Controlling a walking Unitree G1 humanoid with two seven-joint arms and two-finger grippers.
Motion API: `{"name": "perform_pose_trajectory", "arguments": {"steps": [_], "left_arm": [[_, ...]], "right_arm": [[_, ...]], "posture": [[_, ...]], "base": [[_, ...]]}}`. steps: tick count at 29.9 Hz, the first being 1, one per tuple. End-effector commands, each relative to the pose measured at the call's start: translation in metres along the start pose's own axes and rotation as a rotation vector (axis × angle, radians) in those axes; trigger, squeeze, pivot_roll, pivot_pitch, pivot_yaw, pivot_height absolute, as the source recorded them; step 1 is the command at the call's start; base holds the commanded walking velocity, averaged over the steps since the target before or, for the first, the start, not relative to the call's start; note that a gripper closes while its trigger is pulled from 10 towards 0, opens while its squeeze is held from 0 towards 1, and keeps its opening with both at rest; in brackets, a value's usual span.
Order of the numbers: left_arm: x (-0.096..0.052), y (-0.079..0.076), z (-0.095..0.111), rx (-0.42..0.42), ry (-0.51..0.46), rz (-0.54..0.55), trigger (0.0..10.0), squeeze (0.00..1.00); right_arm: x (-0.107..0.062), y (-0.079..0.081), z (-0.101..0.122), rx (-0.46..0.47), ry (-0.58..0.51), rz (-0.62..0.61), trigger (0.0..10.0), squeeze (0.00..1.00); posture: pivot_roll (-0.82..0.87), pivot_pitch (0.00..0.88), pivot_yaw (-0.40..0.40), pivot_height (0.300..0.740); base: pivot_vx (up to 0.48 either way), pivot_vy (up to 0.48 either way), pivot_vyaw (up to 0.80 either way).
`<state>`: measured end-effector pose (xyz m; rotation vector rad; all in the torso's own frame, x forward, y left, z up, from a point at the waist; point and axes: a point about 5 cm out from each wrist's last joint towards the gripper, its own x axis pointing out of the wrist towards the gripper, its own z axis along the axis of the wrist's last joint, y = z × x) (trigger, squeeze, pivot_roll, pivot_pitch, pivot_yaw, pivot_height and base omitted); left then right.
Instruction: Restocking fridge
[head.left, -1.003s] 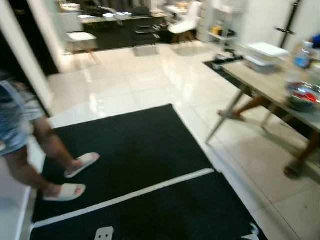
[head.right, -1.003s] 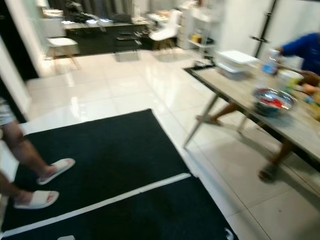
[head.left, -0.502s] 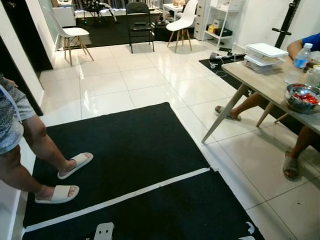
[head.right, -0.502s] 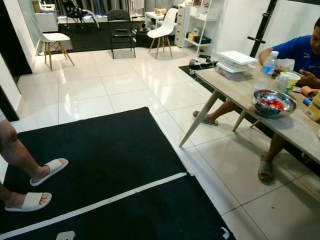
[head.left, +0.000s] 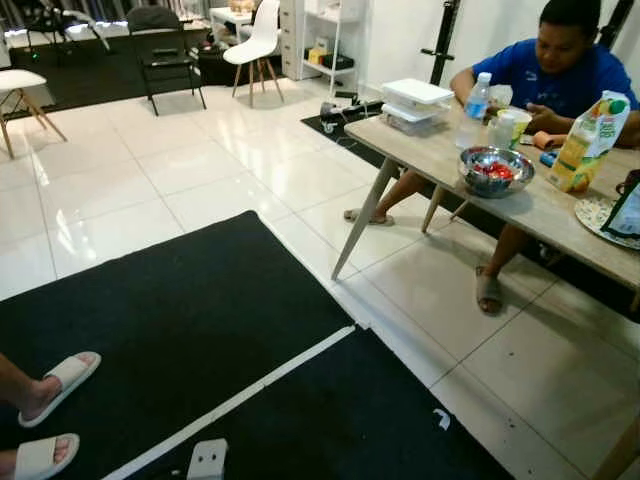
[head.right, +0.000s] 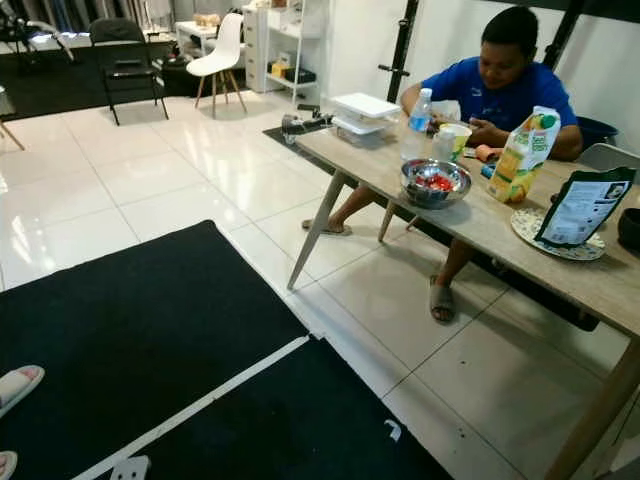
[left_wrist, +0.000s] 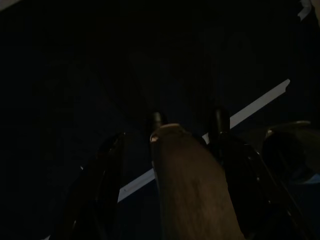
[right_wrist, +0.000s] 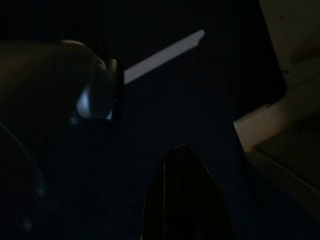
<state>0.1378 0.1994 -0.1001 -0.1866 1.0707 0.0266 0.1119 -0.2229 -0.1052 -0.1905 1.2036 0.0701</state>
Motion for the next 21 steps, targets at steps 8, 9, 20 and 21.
{"name": "perform_pose_trajectory", "arguments": {"steps": [8, 9, 20, 21], "left_arm": [[-0.0005, 0.0021, 0.0012, 0.024, -0.004, -0.002, 10.0, 0.0], [-0.0004, 0.0018, 0.0014, 0.026, -0.004, -0.003, 10.0, 0.0], [-0.0001, -0.0002, 0.001, 0.031, -0.003, -0.013, 10.0, 0.0], [-0.0001, -0.0002, 0.001, 0.031, -0.003, -0.013, 10.0, 0.0]], "right_arm": [[0.0006, 0.0009, 0.0045, -0.01, -0.017, -0.004, 10.0, 0.0], [0.0006, 0.0009, 0.0045, -0.011, -0.017, -0.005, 10.0, 0.0], [0.0004, -0.0008, 0.0052, -0.007, -0.019, -0.009, 10.0, 0.0], [0.0004, -0.0008, 0.0052, -0.007, -0.019, -0.009, 10.0, 0.0]], "posture": [[-0.02, 0.0, -0.013, 0.74], [-0.02, 0.0, -0.015, 0.74], [-0.03, 0.001, -0.02, 0.74], [-0.03, 0.001, -0.02, 0.74]], "base": [[0.201, 0.0, 0.0], [0.341, 0.0, 0.0], [0.375, 0.0, 0.0], [0.382, 0.0, 0.0]]}}
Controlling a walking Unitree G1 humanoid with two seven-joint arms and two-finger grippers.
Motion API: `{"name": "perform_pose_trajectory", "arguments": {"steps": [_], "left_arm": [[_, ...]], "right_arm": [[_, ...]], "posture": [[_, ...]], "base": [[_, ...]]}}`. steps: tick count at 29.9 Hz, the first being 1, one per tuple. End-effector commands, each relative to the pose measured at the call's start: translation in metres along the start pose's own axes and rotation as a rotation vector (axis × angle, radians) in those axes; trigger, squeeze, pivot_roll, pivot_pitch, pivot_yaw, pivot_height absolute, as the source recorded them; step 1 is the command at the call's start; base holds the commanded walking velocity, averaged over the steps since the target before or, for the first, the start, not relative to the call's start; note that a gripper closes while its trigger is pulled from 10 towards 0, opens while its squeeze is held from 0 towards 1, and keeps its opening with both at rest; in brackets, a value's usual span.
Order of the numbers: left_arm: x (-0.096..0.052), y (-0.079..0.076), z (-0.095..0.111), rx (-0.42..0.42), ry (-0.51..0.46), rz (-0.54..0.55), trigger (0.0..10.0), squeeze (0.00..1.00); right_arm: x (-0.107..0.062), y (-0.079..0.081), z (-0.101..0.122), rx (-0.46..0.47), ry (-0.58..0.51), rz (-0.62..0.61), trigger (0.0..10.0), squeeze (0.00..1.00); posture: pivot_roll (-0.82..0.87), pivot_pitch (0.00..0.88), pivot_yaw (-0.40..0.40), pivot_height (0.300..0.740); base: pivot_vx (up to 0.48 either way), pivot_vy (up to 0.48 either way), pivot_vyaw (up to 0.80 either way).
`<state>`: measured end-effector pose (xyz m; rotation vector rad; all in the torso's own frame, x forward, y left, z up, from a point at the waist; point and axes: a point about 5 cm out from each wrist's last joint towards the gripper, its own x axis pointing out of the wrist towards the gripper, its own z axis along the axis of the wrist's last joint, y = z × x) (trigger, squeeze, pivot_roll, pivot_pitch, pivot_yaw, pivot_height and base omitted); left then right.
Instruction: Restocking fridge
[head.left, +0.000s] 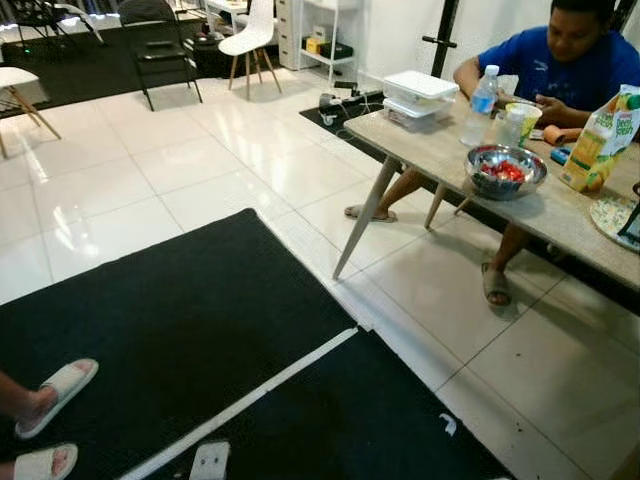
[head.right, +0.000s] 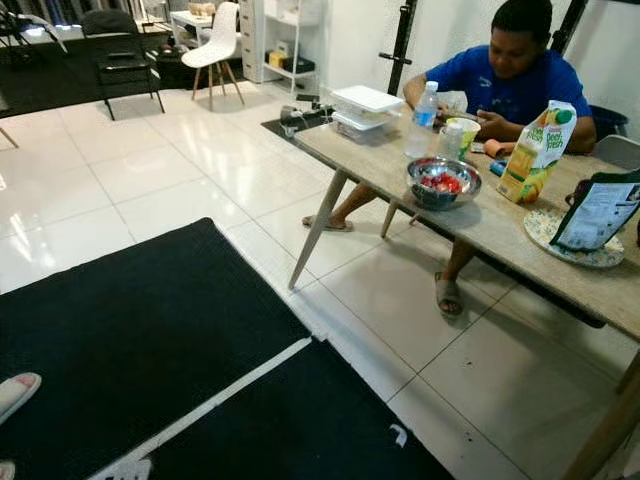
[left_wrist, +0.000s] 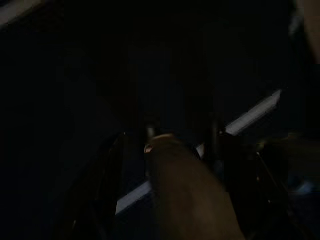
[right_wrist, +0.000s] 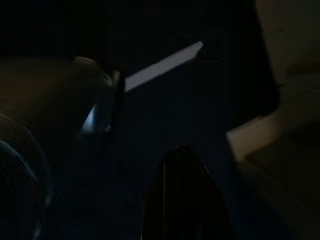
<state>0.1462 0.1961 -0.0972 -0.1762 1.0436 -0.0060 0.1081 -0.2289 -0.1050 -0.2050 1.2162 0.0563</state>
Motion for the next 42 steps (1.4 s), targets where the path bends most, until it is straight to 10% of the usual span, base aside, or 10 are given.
{"name": "perform_pose_trajectory", "arguments": {"steps": [1, 42], "left_arm": [[-0.0021, 0.004, -0.0071, 0.006, 0.021, 0.01, 10.0, 0.0], [-0.0025, 0.0047, -0.0104, -0.002, 0.034, 0.025, 10.0, 0.0]], "right_arm": [[0.0014, 0.0043, 0.0099, -0.001, -0.035, 0.008, 10.0, 0.0], [0.0018, 0.005, 0.0121, 0.036, -0.033, 0.014, 10.0, 0.0]], "posture": [[-0.03, 0.001, -0.02, 0.74], [-0.02, 0.007, -0.016, 0.74]], "base": [[0.386, 0.0, 0.0], [0.378, 0.0, -0.61]]}}
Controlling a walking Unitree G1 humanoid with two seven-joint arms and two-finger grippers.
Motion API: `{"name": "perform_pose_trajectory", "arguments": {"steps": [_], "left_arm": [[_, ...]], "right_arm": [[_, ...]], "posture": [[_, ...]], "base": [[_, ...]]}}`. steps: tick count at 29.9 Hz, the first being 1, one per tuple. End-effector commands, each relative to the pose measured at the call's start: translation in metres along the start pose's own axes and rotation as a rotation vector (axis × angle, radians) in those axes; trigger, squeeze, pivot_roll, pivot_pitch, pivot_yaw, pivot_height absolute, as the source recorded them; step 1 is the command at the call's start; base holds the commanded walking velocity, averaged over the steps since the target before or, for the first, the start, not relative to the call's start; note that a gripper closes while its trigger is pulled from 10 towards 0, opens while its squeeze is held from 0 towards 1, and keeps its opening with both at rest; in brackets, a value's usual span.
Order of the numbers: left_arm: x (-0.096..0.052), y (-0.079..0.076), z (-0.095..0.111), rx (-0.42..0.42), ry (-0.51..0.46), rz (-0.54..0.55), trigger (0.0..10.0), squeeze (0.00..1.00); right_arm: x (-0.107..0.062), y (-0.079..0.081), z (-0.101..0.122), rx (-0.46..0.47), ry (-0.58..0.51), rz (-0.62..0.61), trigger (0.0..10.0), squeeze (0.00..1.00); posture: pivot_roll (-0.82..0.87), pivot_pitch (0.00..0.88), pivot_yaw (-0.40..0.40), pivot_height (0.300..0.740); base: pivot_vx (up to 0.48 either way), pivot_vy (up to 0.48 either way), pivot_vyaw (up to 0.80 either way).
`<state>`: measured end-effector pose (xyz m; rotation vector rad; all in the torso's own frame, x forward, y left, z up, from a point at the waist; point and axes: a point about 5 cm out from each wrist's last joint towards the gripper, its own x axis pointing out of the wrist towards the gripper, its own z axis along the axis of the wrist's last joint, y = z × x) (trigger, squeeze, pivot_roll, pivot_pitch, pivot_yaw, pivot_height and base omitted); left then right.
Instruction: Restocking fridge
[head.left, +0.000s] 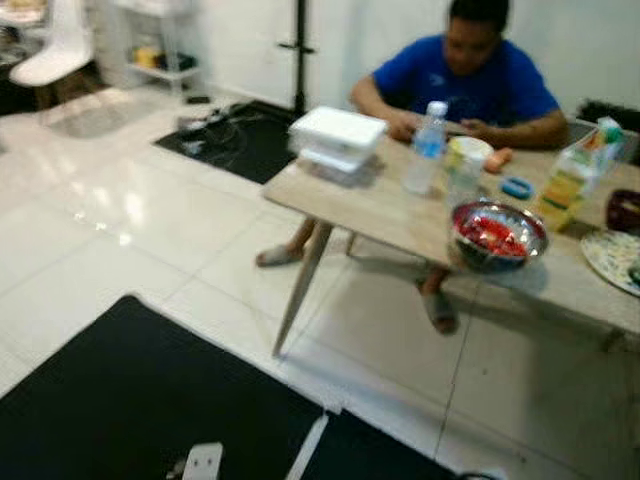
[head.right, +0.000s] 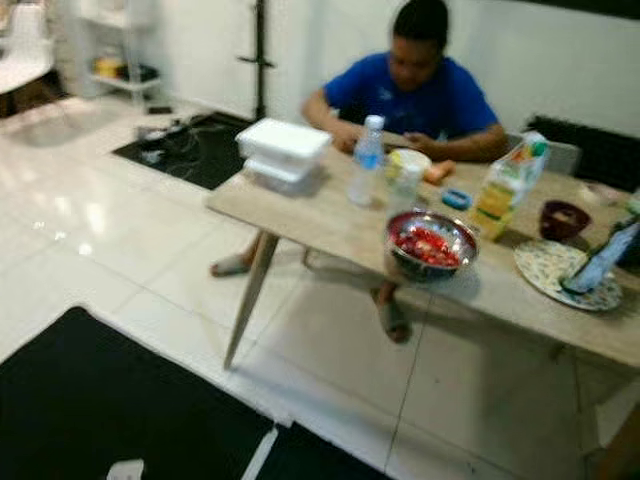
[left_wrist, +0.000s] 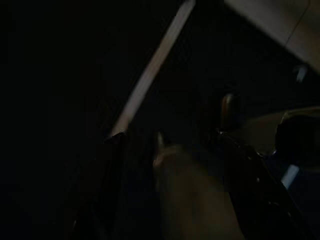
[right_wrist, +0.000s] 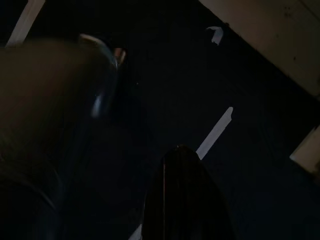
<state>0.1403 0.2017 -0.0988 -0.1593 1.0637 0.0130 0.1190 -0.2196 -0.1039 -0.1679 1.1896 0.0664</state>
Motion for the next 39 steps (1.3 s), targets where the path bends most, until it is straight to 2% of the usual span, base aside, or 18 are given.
{"name": "perform_pose_trajectory", "arguments": {"steps": [1, 5, 16, 25, 26, 31, 33, 34, 36, 37, 38, 39], "left_arm": [[0.0, -0.002, -0.005, -0.012, 0.013, -0.001, 10.0, 0.0], [0.0, -0.003, -0.005, 0.005, 0.014, -0.021, 10.0, 0.0], [0.0, -0.003, -0.005, -0.002, 0.014, -0.023, 10.0, 0.0], [0.0, -0.003, -0.005, -0.003, 0.011, -0.022, 10.0, 0.0], [0.0, -0.003, -0.005, -0.002, 0.012, -0.023, 10.0, 0.0], [0.0, -0.003, -0.004, 0.004, 0.014, -0.023, 10.0, 0.0], [0.0, -0.003, -0.004, 0.006, 0.015, -0.025, 10.0, 0.0], [0.0, -0.003, -0.004, 0.006, 0.015, -0.025, 10.0, 0.0], [0.0, -0.003, -0.004, 0.006, 0.015, -0.025, 10.0, 0.0], [0.0, -0.003, -0.004, 0.006, 0.015, -0.025, 10.0, 0.0], [0.0, -0.003, -0.004, 0.009, 0.015, -0.025, 10.0, 0.0], [0.0, -0.003, -0.004, 0.009, 0.015, -0.025, 10.0, 0.0]], "right_arm": [[0.0, -0.003, 0.0, 0.026, -0.008, -0.015, 10.0, 0.0], [0.0, -0.003, 0.001, 0.023, -0.02, -0.015, 10.0, 0.0], [0.0, -0.003, 0.002, 0.024, -0.027, -0.016, 10.0, 0.0], [0.0, -0.004, 0.011, 0.021, -0.078, 0.006, 10.0, 0.0], [0.0, 0.001, 0.025, 0.027, -0.143, 0.067, 10.0, 0.0], [0.001, 0.007, 0.042, 0.034, -0.202, 0.136, 10.0, 0.0], [-0.001, 0.014, 0.065, 0.099, -0.289, 0.266, 10.0, 0.0], [-0.001, 0.014, 0.065, 0.099, -0.289, 0.266, 10.0, 0.0], [-0.005, 0.021, 0.089, 0.133, -0.375, 0.409, 10.0, 0.0], [-0.005, 0.021, 0.089, 0.133, -0.375, 0.409, 10.0, 0.0], [-0.012, 0.028, 0.11, 0.125, -0.447, 0.556, 10.0, 0.0], [-0.017, 0.031, 0.124, 0.11, -0.493, 0.652, 10.0, 0.0]], "posture": [[-0.02, 0.007, -0.016, 0.74], [-0.02, 0.008, -0.016, 0.74], [-0.03, 0.009, -0.015, 0.74], [-0.03, 0.0, -0.022, 0.74], [-0.03, 0.0, -0.023, 0.74], [-0.03, 0.0, -0.023, 0.74], [-0.03, 0.0, -0.024, 0.74], [-0.03, 0.0, -0.024, 0.74], [-0.03, 0.0, -0.024, 0.74], [-0.03, 0.0, -0.024, 0.74], [-0.03, 0.0, -0.024, 0.74], [-0.03, 0.0, -0.024, 0.74]], "base": [[0.0, 0.0, 0.0], [0.0, -0.061, 0.0], [0.049, -0.403, 0.0], [0.0, 0.0, 0.0], [0.0, 0.0, 0.0], [0.0, 0.0, 0.0], [0.0, 0.0, 0.0], [0.0, 0.0, 0.0], [0.0, 0.0, 0.0], [0.0, 0.0, 0.0], [0.0, 0.0, 0.0], [0.0, 0.0, 0.0]]}}
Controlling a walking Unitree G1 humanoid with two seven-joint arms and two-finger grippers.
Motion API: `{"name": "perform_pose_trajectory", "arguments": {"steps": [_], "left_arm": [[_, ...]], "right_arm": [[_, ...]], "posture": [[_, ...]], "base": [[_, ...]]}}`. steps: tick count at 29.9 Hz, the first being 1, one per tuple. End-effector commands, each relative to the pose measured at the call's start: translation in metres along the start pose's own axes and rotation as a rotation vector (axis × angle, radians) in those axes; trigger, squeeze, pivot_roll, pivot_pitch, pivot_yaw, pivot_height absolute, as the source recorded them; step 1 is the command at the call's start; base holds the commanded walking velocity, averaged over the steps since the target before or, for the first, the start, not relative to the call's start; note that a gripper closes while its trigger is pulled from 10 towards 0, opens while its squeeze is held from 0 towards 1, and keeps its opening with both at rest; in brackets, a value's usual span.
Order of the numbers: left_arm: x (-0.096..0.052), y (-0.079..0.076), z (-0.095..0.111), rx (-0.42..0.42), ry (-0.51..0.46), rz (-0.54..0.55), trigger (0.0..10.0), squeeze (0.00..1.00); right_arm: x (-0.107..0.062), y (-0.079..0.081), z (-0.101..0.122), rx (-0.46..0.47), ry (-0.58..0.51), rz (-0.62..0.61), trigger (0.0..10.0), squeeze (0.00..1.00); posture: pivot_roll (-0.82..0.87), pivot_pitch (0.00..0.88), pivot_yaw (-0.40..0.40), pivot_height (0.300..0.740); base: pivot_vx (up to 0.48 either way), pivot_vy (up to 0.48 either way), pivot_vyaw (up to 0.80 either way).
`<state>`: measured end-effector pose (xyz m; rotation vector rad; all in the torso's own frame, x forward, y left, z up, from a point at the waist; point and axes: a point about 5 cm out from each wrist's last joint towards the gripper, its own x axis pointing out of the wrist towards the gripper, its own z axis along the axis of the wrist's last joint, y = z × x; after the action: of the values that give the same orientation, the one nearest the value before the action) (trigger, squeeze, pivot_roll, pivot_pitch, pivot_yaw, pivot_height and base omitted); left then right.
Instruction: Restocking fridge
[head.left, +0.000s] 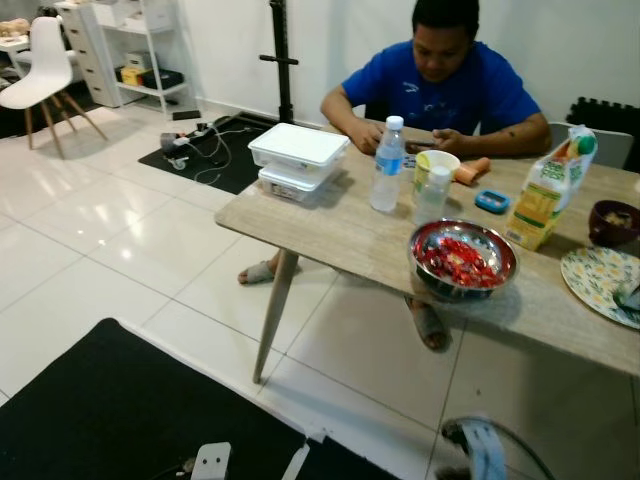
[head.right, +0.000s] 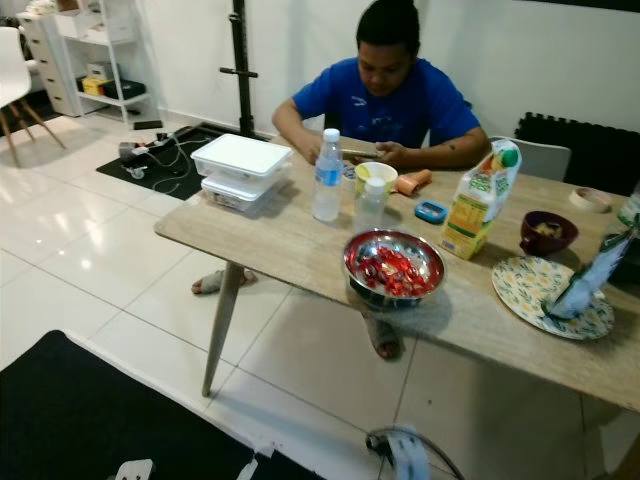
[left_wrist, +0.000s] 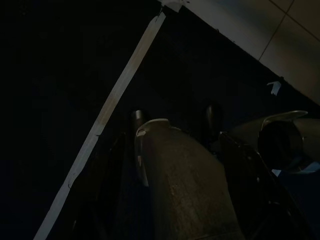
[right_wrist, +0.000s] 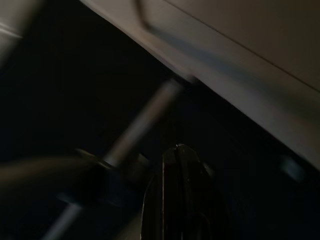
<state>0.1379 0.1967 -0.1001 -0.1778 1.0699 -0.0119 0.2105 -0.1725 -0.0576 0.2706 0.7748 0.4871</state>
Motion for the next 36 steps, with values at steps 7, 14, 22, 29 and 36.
{"name": "perform_pose_trajectory", "arguments": {"steps": [7, 14, 22, 29, 36], "left_arm": [[0.0, 0.001, -0.001, 0.009, 0.005, 0.003, 10.0, 0.0], [0.0, 0.0, -0.002, 0.002, 0.006, 0.001, 10.0, 0.0], [0.0, 0.0, -0.002, 0.008, 0.007, 0.006, 10.0, 0.0], [-0.001, 0.001, -0.003, 0.009, 0.007, 0.016, 10.0, 0.0], [-0.001, 0.001, -0.004, 0.008, 0.008, 0.017, 10.0, 0.0]], "right_arm": [[0.009, 0.036, 0.078, -0.043, -0.252, 0.514, 10.0, 1.0], [0.0, 0.067, 0.122, -0.179, -0.384, 0.768, 10.0, 1.0], [-0.023, 0.085, 0.175, -0.259, -0.61, 0.855, 10.0, 1.0], [-0.042, 0.095, 0.205, -0.429, -0.679, 0.784, 10.0, 1.0], [-0.06, 0.089, 0.229, -0.655, -0.649, 0.645, 10.0, 1.0]], "posture": [[-0.03, 0.001, -0.027, 0.74], [-0.03, 0.007, -0.03, 0.74], [-0.02, 0.01, -0.031, 0.74], [-0.02, 0.011, -0.032, 0.74], [-0.02, 0.01, -0.035, 0.74]], "base": [[0.0, 0.0, 0.0], [0.0, 0.0, 0.0], [0.0, 0.0, 0.0], [0.0, 0.0, 0.0], [0.0, 0.0, 0.0]]}}
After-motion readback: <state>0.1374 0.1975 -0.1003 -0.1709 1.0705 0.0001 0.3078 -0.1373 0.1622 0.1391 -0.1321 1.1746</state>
